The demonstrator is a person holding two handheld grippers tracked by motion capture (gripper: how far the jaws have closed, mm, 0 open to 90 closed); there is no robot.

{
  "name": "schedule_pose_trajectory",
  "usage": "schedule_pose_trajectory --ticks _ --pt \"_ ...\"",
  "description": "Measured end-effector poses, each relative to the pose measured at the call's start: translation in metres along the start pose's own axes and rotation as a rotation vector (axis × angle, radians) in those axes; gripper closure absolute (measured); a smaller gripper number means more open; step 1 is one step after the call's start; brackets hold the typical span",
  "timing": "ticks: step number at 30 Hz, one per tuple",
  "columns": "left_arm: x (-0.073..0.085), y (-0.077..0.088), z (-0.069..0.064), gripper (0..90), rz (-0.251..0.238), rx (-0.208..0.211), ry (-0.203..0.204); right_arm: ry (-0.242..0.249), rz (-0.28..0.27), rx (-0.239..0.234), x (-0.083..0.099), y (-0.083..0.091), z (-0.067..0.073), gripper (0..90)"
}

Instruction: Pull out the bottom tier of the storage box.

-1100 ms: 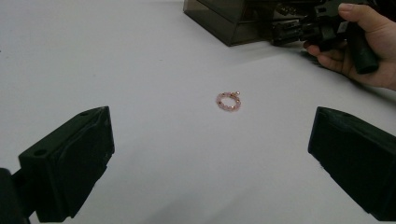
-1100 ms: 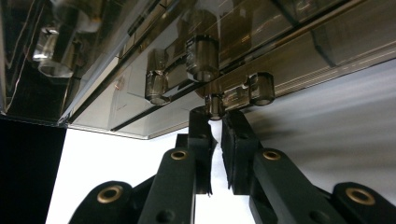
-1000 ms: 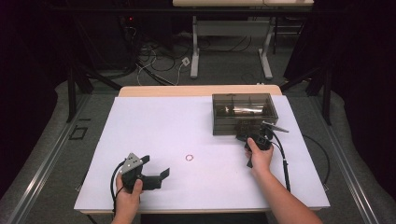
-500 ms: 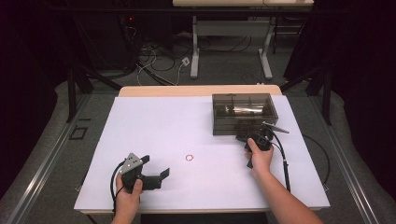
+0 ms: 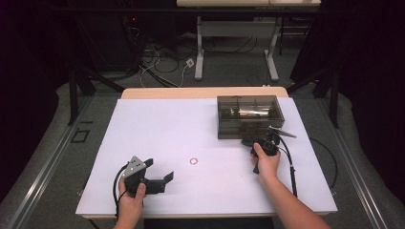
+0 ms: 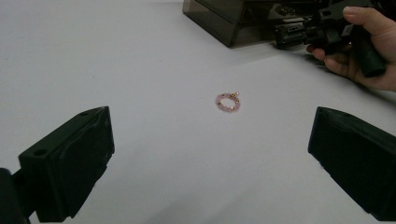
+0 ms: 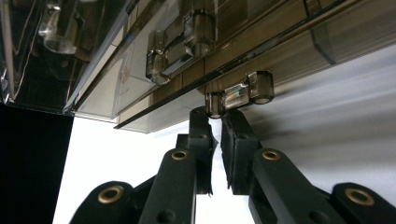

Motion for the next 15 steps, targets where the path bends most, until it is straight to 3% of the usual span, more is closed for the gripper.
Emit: schedule_pose_trajectory --ticks 2,5,7,10,11,12,13,15 --pt "-0.0002 -0.0004 -0.0002 0.4 0.001 0.002 0.000 -0.002 0.025 0.000 0.0017 0.0018 0.0003 83.8" --pt "-0.0004 -0.0009 -0.0002 0.4 0.004 0.003 -0.003 0.010 -0.001 0.004 0.0017 0.0007 -0.0005 83.7" --pt "-0.0006 -0.0014 -0.0003 0.4 0.003 0.004 -0.004 0.001 0.022 -0.001 0.0033 0.0025 0.0000 83.8" --pt "-0.0009 -0.0019 -0.0004 0.4 0.004 0.005 -0.003 0.012 0.015 -0.002 0.0038 0.0026 -0.0006 83.7" --pt "-0.0012 -0.0026 -0.0007 0.4 0.005 0.008 -0.002 0.008 0.051 0.006 0.0059 0.0058 -0.0004 83.7" --pt "-0.0012 -0.0026 -0.0007 0.4 0.005 0.008 -0.002 0.008 0.051 0.006 0.0059 0.0058 -0.0004 83.7" --pt "-0.0016 -0.0034 -0.0011 0.4 0.003 0.009 -0.001 -0.004 0.018 -0.001 0.0059 0.0044 0.0006 83.8" --pt "-0.0017 -0.0036 -0.0010 0.5 0.006 0.010 -0.006 0.010 0.026 -0.004 0.0065 0.0052 -0.0002 83.8"
Point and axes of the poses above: each handheld gripper's, and its own axes: y roughly backward along the jaws, x roughly out of its underside, z roughly to its left, the point moved 5 cm from there along -y, roughly forward along the jaws, and after that the axes turned 10 degrees about z, right-handed, at the moved point
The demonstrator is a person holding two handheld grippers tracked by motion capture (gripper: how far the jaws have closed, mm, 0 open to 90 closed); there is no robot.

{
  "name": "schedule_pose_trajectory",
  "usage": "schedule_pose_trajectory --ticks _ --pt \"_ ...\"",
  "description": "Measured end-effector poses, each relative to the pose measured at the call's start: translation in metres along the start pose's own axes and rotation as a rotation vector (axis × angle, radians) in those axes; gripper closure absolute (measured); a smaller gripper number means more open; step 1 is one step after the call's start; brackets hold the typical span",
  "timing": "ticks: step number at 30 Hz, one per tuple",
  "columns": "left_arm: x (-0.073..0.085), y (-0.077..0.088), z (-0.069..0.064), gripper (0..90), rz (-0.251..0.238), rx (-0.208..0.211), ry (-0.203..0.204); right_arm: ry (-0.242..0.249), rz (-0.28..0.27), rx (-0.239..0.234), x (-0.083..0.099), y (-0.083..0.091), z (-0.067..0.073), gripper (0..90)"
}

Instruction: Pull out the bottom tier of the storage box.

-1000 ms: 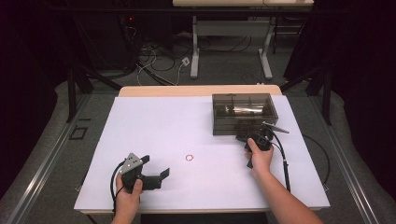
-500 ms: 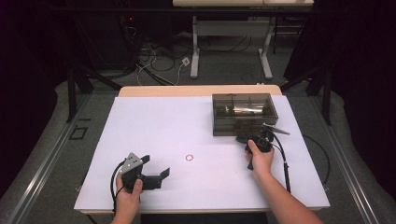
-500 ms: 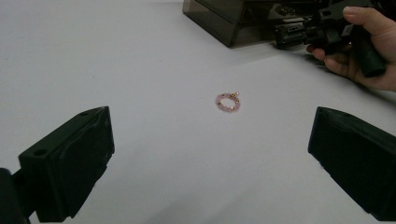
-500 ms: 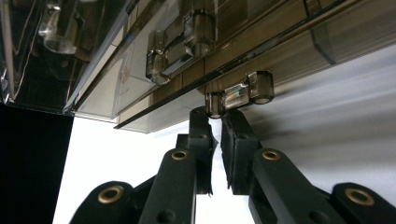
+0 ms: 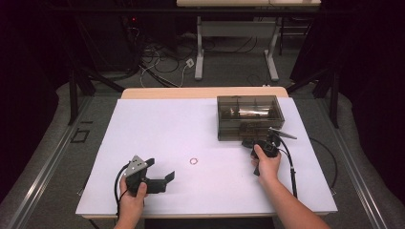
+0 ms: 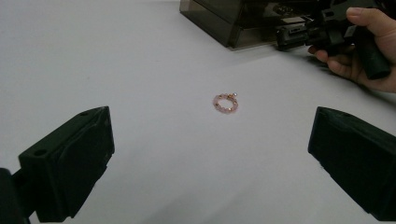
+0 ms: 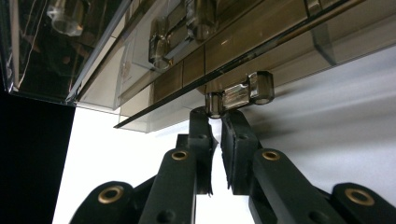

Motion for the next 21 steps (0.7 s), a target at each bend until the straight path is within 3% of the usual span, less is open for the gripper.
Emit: schedule_pose_trajectory --ticks 1,2,5,6,8,10,11,15,16,21 --pt "-0.0003 -0.0003 0.0000 0.4 0.000 -0.001 -0.003 -0.002 0.019 0.010 0.0016 0.0017 -0.0002 83.8" --pt "-0.0007 -0.0012 -0.0008 0.4 -0.003 0.005 0.001 -0.010 -0.014 0.002 0.0011 -0.0002 0.0005 83.8" --pt "-0.0011 -0.0017 -0.0007 0.4 0.000 0.006 -0.004 -0.002 0.001 0.011 0.0026 0.0010 -0.0002 83.8" --pt "-0.0016 -0.0021 -0.0004 0.5 -0.001 0.005 -0.009 -0.011 -0.024 0.004 0.0030 0.0001 0.0006 83.8" --pt "-0.0019 -0.0028 -0.0009 0.4 -0.002 0.009 -0.007 -0.002 0.001 0.012 0.0046 0.0019 -0.0002 83.8" --pt "-0.0021 -0.0035 -0.0016 0.4 -0.002 0.013 0.001 0.012 -0.022 0.009 0.0048 0.0006 -0.0011 83.8" --pt "-0.0024 -0.0036 -0.0014 0.4 -0.003 0.012 -0.003 -0.006 -0.008 0.010 0.0058 0.0017 -0.0002 83.8" --pt "-0.0026 -0.0041 -0.0013 0.4 0.001 0.014 -0.007 -0.001 -0.010 0.010 0.0070 0.0021 -0.0005 83.8" --pt "-0.0028 -0.0045 -0.0012 0.4 0.002 0.012 -0.008 -0.005 0.020 0.019 0.0093 0.0041 -0.0005 83.8" --pt "-0.0034 -0.0052 -0.0018 0.4 0.001 0.017 -0.011 0.006 -0.037 -0.001 0.0093 0.0013 -0.0006 83.8"
Point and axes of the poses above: each handheld gripper's, and its own axes: y roughly backward along the jaws, x roughly out of its underside, z roughly to its left, the point moved 5 cm from there along -y, roughly forward along the jaws, and after that the axes turned 10 degrees about z, right-handed, at the moved point
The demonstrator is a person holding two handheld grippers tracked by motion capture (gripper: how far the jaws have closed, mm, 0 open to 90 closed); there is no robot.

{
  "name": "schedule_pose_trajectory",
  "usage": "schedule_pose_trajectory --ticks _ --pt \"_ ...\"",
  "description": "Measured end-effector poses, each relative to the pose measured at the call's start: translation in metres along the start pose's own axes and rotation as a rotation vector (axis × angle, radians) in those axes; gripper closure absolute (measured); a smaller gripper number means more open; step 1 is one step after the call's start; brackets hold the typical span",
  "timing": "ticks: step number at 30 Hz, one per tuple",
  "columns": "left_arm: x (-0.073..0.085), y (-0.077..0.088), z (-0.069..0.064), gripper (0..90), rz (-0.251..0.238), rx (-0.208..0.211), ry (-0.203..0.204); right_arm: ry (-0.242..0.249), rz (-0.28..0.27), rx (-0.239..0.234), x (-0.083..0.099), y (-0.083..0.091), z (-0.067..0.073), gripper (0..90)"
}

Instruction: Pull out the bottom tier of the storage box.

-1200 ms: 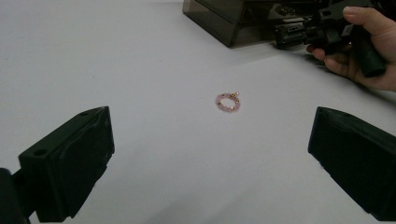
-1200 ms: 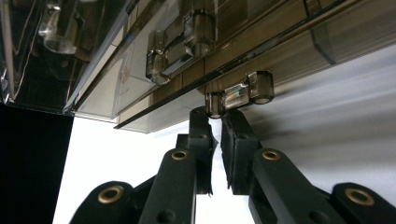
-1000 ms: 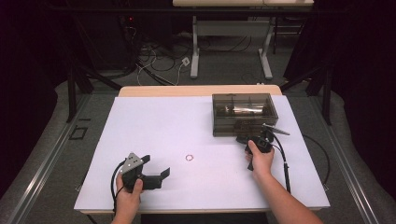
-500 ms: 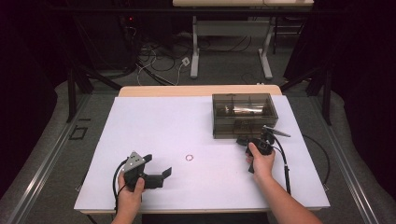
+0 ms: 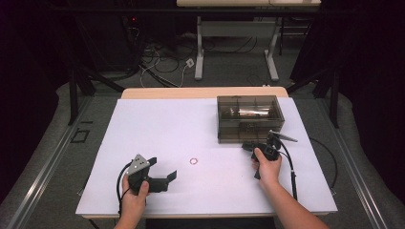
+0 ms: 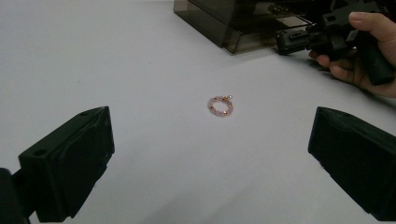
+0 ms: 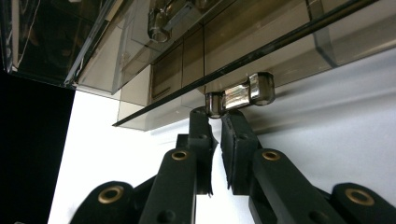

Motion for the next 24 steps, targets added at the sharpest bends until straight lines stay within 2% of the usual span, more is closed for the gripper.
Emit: schedule_pose_trajectory --ticks 1,2,3,8,10,14,16,17,19,20,21,22,23,24 --pt "0.0000 -0.0002 -0.0005 0.4 0.001 0.003 0.006 -0.008 0.030 0.013 0.0016 0.0024 0.0005 83.8" --pt "0.0000 -0.0002 -0.0005 0.4 0.001 0.003 0.006 0.002 0.027 0.012 0.0018 0.0023 0.0001 83.8" --pt "-0.0001 -0.0003 -0.0004 0.4 0.000 0.003 0.008 -0.009 0.047 0.017 0.0029 0.0038 0.0007 83.8" --pt "0.0000 0.0001 0.0003 0.5 0.001 0.000 0.001 0.003 0.030 0.019 0.0041 0.0033 -0.0004 83.7" --pt "-0.0001 0.0003 0.0003 0.4 0.000 0.000 0.001 0.016 0.043 0.012 0.0056 0.0046 -0.0009 83.8" --pt "0.0000 0.0005 0.0005 0.4 0.000 -0.001 0.001 -0.008 0.048 0.018 0.0068 0.0055 0.0005 83.7" --pt "0.0000 0.0005 0.0005 0.4 0.000 -0.001 0.000 0.005 0.047 0.011 0.0069 0.0056 -0.0002 83.8" --pt "0.0000 0.0005 0.0004 0.4 0.000 -0.001 0.000 0.004 0.070 0.022 0.0078 0.0072 -0.0005 83.8" --pt "0.0000 0.0005 0.0004 0.4 0.000 -0.002 0.000 0.011 0.050 0.010 0.0082 0.0064 -0.0007 83.8" --pt "0.0000 0.0006 0.0004 0.4 0.000 -0.001 0.000 0.001 0.045 0.016 0.0086 0.0063 -0.0004 83.8" --pt "-0.0001 0.0007 0.0005 0.5 -0.001 -0.001 -0.001 0.023 0.085 0.056 0.0100 0.0098 -0.0028 83.8" --pt "-0.0001 0.0007 0.0005 0.5 -0.001 -0.001 -0.001 0.023 0.085 0.056 0.0100 0.0098 -0.0028 83.8" --pt "0.0001 0.0008 0.0004 0.4 0.001 -0.002 0.001 0.004 0.053 0.020 0.0097 0.0074 -0.0005 83.8" --pt "0.0001 0.0008 0.0004 0.4 0.001 -0.002 0.001 0.004 0.053 0.020 0.0097 0.0074 -0.0005 83.8"
Point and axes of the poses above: each handheld gripper's, and its own axes: y roughly backward along the jaws, x roughly out of its underside, z roughly to its left, the point moved 5 cm from there along -y, roughly forward along the jaws, and after that the axes turned 10 degrees about z, right-handed, at the moved point
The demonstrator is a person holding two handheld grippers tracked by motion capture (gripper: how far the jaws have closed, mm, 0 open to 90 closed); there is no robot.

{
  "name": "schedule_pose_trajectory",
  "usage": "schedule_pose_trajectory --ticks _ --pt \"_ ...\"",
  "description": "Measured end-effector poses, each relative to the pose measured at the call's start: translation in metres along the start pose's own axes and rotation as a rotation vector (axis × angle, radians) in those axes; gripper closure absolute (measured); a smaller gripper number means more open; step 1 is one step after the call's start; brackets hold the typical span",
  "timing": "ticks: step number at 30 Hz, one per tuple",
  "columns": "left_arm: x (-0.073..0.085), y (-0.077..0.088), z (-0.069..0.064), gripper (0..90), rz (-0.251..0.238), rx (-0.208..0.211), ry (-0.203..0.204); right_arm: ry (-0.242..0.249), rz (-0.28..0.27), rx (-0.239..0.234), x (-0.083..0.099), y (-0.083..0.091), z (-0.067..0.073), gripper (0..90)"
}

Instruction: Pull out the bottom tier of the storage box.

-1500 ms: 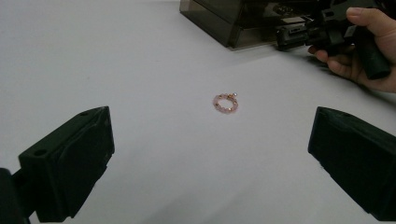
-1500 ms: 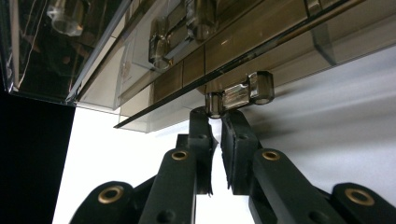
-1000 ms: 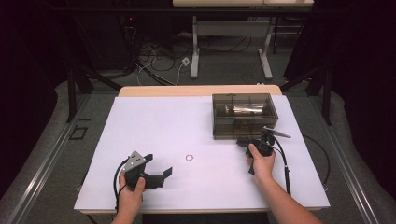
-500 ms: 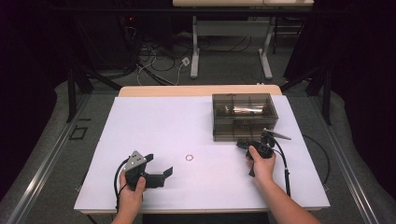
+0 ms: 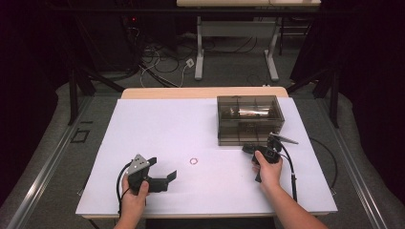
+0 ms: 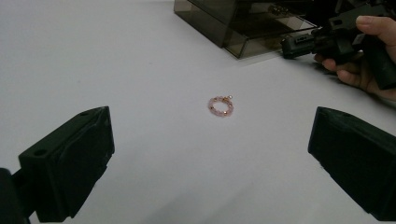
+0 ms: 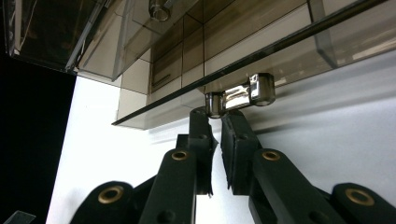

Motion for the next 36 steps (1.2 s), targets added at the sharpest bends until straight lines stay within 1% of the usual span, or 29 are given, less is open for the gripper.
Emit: schedule_pose_trajectory --ticks 1,7,11,16,19,20,22,23,24,25,26,27,28,29,30,31,32,33,34,35,36 --pt "0.0000 0.0001 -0.0001 0.4 0.000 0.000 0.000 0.008 -0.014 -0.003 -0.0001 -0.0004 -0.0008 83.8" --pt "0.0001 0.0002 -0.0004 0.4 -0.001 0.002 0.004 -0.004 0.003 0.001 0.0013 0.0013 -0.0012 83.7" --pt "0.0001 0.0002 -0.0002 0.4 0.001 0.000 -0.002 -0.007 0.001 -0.002 0.0013 0.0012 -0.0010 83.8" --pt "0.0001 0.0003 -0.0002 0.4 0.001 0.001 -0.002 -0.004 -0.003 0.006 0.0013 0.0009 -0.0015 83.5" --pt "0.0001 0.0003 -0.0003 0.4 0.002 0.000 -0.002 -0.001 0.004 -0.003 0.0012 0.0011 -0.0016 82.5" --pt "0.0001 0.0003 -0.0003 0.4 0.002 0.000 -0.003 0.005 -0.006 0.004 0.0010 0.0003 -0.0024 82.3" --pt "0.0000 0.0001 -0.0006 0.4 0.000 0.002 0.002 -0.004 0.004 0.005 0.0012 0.0009 -0.0018 81.5" --pt "0.0001 0.0003 -0.0002 0.4 0.002 0.000 -0.003 0.001 0.002 0.006 0.0011 0.0013 -0.0010 78.5" --pt "0.0001 0.0003 -0.0002 0.4 0.002 0.000 -0.003 0.001 0.002 0.006 0.0011 0.0013 -0.0010 78.5" --pt "0.0001 0.0002 -0.0002 0.5 0.002 0.000 -0.002 0.010 -0.019 0.006 0.0009 0.0014 0.0005 74.7" --pt "0.0001 0.0002 -0.0002 0.4 0.002 0.000 -0.002 0.010 -0.019 0.006 0.0009 0.0014 0.0005 74.7" --pt "0.0001 0.0001 -0.0005 0.5 0.001 0.001 0.000 0.007 -0.010 0.019 0.0022 0.0034 0.0023 71.2" --pt "0.0001 0.0001 -0.0006 0.5 0.000 0.002 0.001 0.016 -0.024 0.019 0.0021 0.0033 0.0027 70.3" --pt "0.0001 0.0001 -0.0006 0.5 0.001 0.002 0.001 0.010 0.000 0.033 0.0035 0.0055 0.0036 69.1" --pt "0.0001 0.0001 -0.0006 0.5 0.001 0.002 0.001 0.010 0.000 0.033 0.0035 0.0055 0.0036 69.1" --pt "0.0002 0.0002 -0.0002 0.5 0.003 0.000 -0.004 0.020 -0.037 0.041 0.0033 0.0041 0.0045 66.3" --pt "0.0002 0.0002 -0.0002 0.5 0.003 0.000 -0.003 0.026 -0.022 0.046 0.0040 0.0053 0.0048 65.0" --pt "0.0002 0.0003 -0.0003 0.4 0.003 0.000 -0.003 0.018 -0.023 0.032 0.0045 0.0056 0.0066 64.2" --pt "0.0002 0.0003 -0.0003 0.4 0.003 0.000 -0.003 0.023 -0.055 0.058 0.0036 0.0034 0.0064 63.8" --pt "0.0001 0.0002 -0.0007 0.4 0.000 0.002 0.001 0.034 -0.026 0.061 0.0049 0.0055 0.0068 62.9" --pt "0.0001 0.0002 -0.0007 0.4 0.000 0.002 0.001 0.034 -0.026 0.061 0.0049 0.0055 0.0068 62.9"
Point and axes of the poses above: each handheld gripper's, and its own axes: y roughly backward along the jaws, x roughly out of its underside, z roughly to its left, the point moved 5 cm from there along -y, roughly forward along the jaws, and after that the axes turned 10 degrees about z, right-handed, at the moved point
